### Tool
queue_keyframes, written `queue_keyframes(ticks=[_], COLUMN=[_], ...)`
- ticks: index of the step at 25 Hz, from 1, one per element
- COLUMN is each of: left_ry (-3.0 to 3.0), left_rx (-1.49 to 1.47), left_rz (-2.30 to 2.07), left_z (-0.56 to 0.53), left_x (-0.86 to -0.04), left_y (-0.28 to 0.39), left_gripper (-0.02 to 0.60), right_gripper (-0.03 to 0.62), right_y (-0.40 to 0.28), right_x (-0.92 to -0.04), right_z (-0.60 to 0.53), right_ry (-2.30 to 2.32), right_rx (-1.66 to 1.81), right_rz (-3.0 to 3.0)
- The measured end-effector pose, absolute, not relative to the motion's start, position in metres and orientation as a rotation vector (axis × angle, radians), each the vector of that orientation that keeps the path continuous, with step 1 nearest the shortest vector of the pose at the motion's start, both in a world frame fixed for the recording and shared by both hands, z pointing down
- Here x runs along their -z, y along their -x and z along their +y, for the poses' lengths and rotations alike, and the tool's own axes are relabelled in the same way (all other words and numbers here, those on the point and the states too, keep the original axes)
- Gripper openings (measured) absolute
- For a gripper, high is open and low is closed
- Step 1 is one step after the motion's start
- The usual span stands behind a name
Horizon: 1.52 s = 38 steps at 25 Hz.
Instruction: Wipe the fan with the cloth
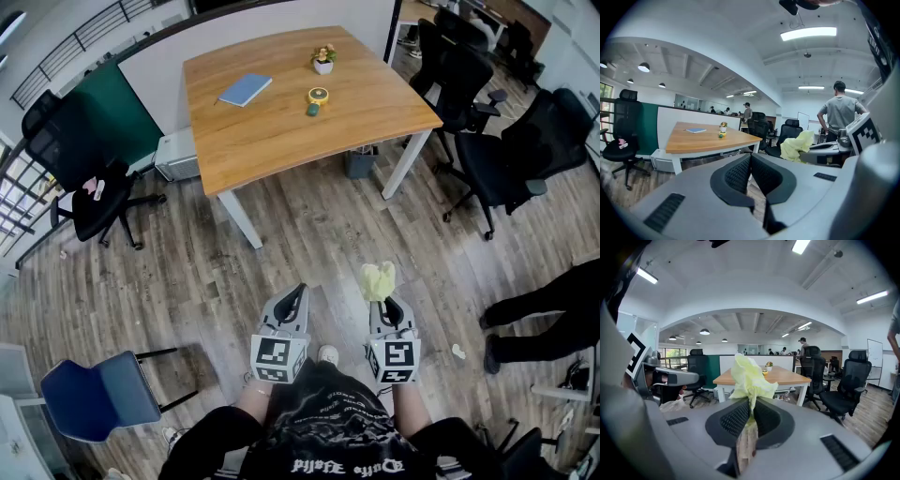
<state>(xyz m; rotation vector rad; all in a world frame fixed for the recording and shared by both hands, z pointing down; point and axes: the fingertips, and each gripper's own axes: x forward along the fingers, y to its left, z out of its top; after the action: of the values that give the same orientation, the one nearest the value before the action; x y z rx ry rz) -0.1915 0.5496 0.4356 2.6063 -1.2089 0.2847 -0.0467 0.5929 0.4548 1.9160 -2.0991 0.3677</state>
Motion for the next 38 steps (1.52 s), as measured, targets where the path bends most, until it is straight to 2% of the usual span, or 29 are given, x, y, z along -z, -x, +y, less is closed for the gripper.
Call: queue_keyframes(ticks=[17, 18, 19, 20, 22, 26, 38], left_ry=[-2.634, -2.638, -2.643, -2.648, -2.661, -2.679, -2.715], left_rx=[-0.235, -0.225, -0.212, -0.2, -0.189, -0.225, -0.279], left_rz=[-1.191, -1.169, -1.136, -1.096, -1.039, -1.013, -0.901], left_z=[0.559, 0.559, 0.56, 0.56, 0.56, 0.552, 0.523], left_x=[-0.43, -0.43, -0.429, -0.428, -0.427, -0.43, -0.443], left_y=[0.211, 0.209, 0.207, 0.204, 0.202, 0.21, 0.239], left_gripper=[0.026, 0.041, 0.089, 0.167, 0.248, 0.282, 0.282], right_gripper=[0.035, 0.035, 0.035, 0.035, 0.035, 0.035, 0.037], right_y=[0.071, 0.072, 0.073, 0.074, 0.075, 0.084, 0.124], right_x=[-0.438, -0.438, -0.437, -0.437, -0.435, -0.433, -0.436], right_z=[0.595, 0.594, 0.593, 0.592, 0.588, 0.582, 0.557], right_ry=[-1.896, -1.885, -1.879, -1.88, -1.899, -1.922, -1.963], right_rx=[-0.277, -0.266, -0.255, -0.248, -0.248, -0.232, -0.215], right_rz=[-2.125, -2.123, -2.118, -2.112, -2.102, -2.085, -2.064])
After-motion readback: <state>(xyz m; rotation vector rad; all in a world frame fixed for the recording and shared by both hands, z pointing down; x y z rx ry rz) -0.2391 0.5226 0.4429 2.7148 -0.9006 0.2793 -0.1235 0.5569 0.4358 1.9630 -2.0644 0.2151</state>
